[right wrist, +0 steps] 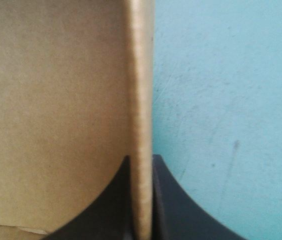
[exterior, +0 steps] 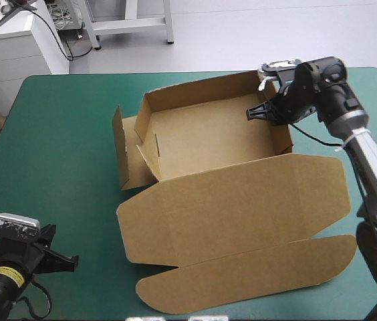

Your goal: Fold the box

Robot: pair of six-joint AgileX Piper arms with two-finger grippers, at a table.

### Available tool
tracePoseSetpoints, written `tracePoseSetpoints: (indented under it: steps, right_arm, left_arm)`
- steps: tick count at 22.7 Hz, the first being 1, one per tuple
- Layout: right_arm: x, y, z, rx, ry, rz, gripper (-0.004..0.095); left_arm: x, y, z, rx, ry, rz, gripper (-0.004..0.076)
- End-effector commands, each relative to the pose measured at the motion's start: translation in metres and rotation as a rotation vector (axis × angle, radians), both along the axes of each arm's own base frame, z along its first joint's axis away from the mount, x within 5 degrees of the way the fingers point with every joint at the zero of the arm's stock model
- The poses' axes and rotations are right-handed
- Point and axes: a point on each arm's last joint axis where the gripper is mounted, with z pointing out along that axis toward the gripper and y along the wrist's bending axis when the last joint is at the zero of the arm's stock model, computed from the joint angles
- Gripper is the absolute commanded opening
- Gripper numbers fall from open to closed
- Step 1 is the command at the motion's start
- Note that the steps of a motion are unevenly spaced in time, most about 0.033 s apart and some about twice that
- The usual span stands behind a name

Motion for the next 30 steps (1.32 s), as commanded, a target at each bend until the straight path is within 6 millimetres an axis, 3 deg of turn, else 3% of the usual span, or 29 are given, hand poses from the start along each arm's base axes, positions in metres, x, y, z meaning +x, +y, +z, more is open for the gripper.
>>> tracePoseSetpoints:
  steps: [1, 5, 9, 11, 13, 14, 15, 16, 21, 25, 27, 30]
  right_arm:
    - [-0.038, -0.02, 0.056, 0.013, -0.162, -0.04, -0.0019]
    - [-0.064, -0.031, 0.082, 0.005, -0.248, -0.08, -0.0019]
    - [-0.077, -0.034, 0.092, 0.013, -0.284, -0.089, -0.0019]
    - [-0.078, -0.034, 0.093, 0.022, -0.284, -0.086, -0.0019]
    - [-0.078, -0.034, 0.093, 0.022, -0.284, -0.086, -0.0019]
    - [-0.078, -0.034, 0.093, 0.022, -0.284, -0.086, -0.0019]
    - [-0.078, -0.034, 0.093, 0.021, -0.284, -0.084, -0.0019]
    - [-0.078, -0.034, 0.093, 0.018, -0.285, -0.08, -0.0019]
    - [-0.078, -0.034, 0.093, 0.01, -0.286, -0.071, -0.0019]
    - [-0.078, -0.034, 0.093, 0.005, -0.286, -0.066, -0.0019]
    - [-0.078, -0.034, 0.093, 0.005, -0.286, -0.066, -0.0019]
    - [-0.078, -0.033, 0.093, 0.006, -0.285, -0.057, -0.0019]
  left_arm:
    - [0.003, -0.003, 0.012, -0.019, -0.073, -0.02, -0.0008]
    - [0.003, -0.003, 0.012, -0.027, -0.073, -0.022, -0.0008]
    - [0.004, -0.006, 0.014, -0.063, -0.092, -0.033, 0.0]
    - [0.005, -0.006, 0.017, -0.071, -0.123, -0.041, 0.0076]
    - [0.006, -0.007, 0.018, -0.074, -0.135, -0.043, 0.0238]
    - [0.006, -0.007, 0.018, -0.077, -0.142, -0.045, 0.0361]
    - [0.006, -0.007, 0.019, -0.078, -0.147, -0.046, 0.0399]
    - [0.006, -0.007, 0.019, -0.079, -0.153, -0.048, 0.0487]
    - [0.007, -0.008, 0.021, -0.084, -0.173, -0.052, 0.0491]
    - [0.014, -0.01, 0.051, -0.123, -0.232, -0.046, 0.0476]
    - [0.026, -0.013, 0.069, -0.133, -0.235, -0.027, 0.0468]
    - [0.047, -0.017, 0.08, -0.141, -0.179, 0.017, 0.0461]
